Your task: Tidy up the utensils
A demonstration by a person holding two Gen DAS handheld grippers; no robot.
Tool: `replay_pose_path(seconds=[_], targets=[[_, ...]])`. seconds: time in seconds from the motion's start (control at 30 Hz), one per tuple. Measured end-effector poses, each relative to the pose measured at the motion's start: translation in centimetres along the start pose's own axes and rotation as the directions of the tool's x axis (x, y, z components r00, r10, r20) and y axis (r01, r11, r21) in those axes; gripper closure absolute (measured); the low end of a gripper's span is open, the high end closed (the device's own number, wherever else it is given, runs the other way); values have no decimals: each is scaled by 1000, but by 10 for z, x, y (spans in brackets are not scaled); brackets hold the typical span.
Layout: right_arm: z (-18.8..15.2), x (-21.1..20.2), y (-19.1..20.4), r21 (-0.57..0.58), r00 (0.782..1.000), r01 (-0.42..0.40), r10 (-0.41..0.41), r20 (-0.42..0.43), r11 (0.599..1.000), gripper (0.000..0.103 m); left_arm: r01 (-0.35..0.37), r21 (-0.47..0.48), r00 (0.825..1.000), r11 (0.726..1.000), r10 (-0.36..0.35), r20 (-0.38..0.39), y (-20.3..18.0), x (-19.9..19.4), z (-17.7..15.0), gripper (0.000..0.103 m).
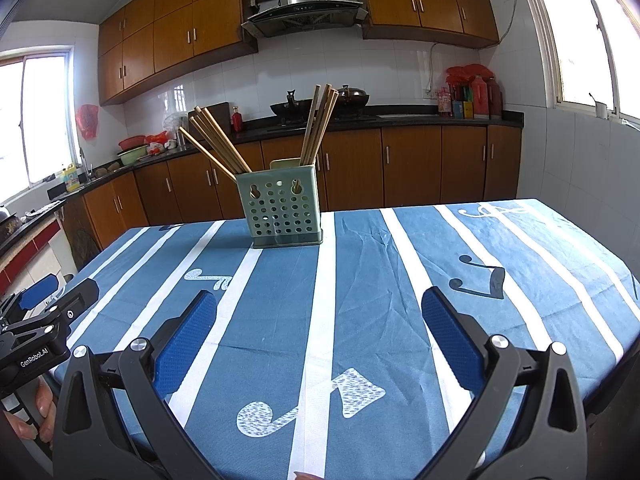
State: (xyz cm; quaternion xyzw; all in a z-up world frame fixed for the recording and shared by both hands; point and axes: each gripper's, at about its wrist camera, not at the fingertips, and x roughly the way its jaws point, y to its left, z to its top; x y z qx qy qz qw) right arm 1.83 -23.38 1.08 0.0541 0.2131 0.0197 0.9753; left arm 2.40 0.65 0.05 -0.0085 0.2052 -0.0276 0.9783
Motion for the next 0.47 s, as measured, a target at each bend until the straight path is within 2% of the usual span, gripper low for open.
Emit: replay_pose_path(seconds=[0.47], targets=[[1, 0, 0, 2, 1000, -1, 1, 0, 1000, 2, -4, -7, 1000, 1000, 4, -5, -2, -2, -1, 4]])
